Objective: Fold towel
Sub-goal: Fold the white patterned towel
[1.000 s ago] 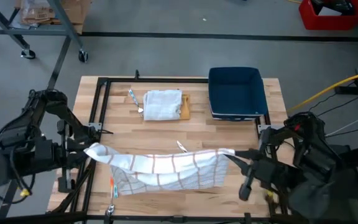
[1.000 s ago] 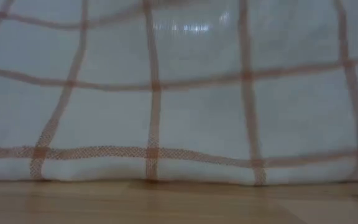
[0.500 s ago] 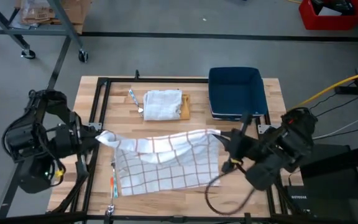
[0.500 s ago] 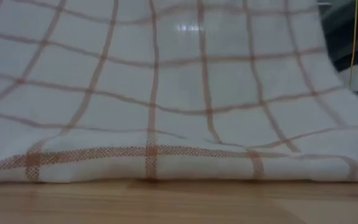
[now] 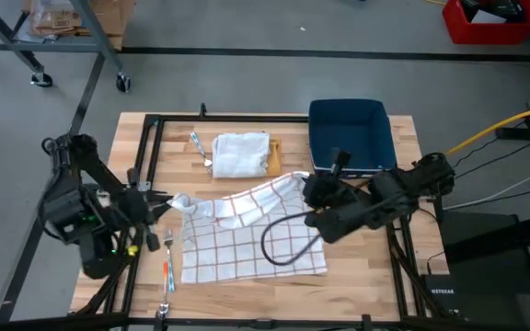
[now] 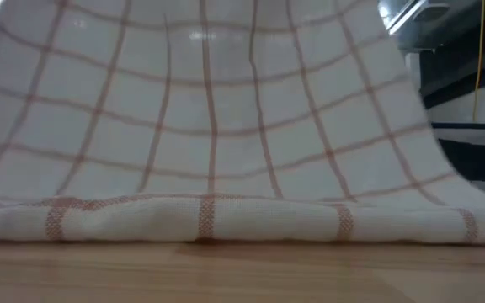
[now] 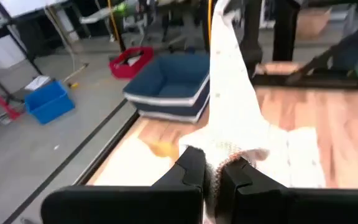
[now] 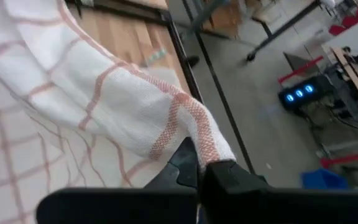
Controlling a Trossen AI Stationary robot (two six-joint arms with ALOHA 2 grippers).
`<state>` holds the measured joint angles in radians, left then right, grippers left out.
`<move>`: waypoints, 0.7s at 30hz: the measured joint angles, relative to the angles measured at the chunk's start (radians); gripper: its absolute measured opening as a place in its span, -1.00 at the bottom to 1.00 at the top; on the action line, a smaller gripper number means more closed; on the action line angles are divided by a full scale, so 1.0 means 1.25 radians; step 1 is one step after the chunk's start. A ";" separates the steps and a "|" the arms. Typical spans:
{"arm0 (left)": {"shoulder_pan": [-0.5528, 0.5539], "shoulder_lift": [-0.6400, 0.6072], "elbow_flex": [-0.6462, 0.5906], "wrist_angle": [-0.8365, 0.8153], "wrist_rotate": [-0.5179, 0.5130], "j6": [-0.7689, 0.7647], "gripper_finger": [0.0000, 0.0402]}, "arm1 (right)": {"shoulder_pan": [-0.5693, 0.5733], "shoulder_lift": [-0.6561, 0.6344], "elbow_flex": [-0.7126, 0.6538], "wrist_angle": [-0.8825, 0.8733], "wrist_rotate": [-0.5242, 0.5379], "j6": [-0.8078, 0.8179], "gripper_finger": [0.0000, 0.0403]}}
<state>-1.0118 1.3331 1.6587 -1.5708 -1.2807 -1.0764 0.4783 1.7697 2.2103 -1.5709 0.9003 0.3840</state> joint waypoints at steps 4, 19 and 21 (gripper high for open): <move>0.047 0.000 -0.044 0.000 0.040 -0.001 -1.00 | -0.041 0.000 -0.056 0.000 -0.018 -0.018 -1.00; 0.135 -0.001 -0.181 0.018 0.294 -0.071 -1.00 | -0.138 0.000 -0.173 -0.001 -0.216 -0.024 -1.00; 0.120 -0.001 -0.181 0.043 0.332 -0.064 -1.00 | -0.137 0.000 -0.173 0.000 -0.281 -0.024 -1.00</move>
<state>-0.8614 1.3315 1.4319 -1.5175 -0.8651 -1.1569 0.3071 1.7699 1.9942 -1.5714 0.5488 0.3542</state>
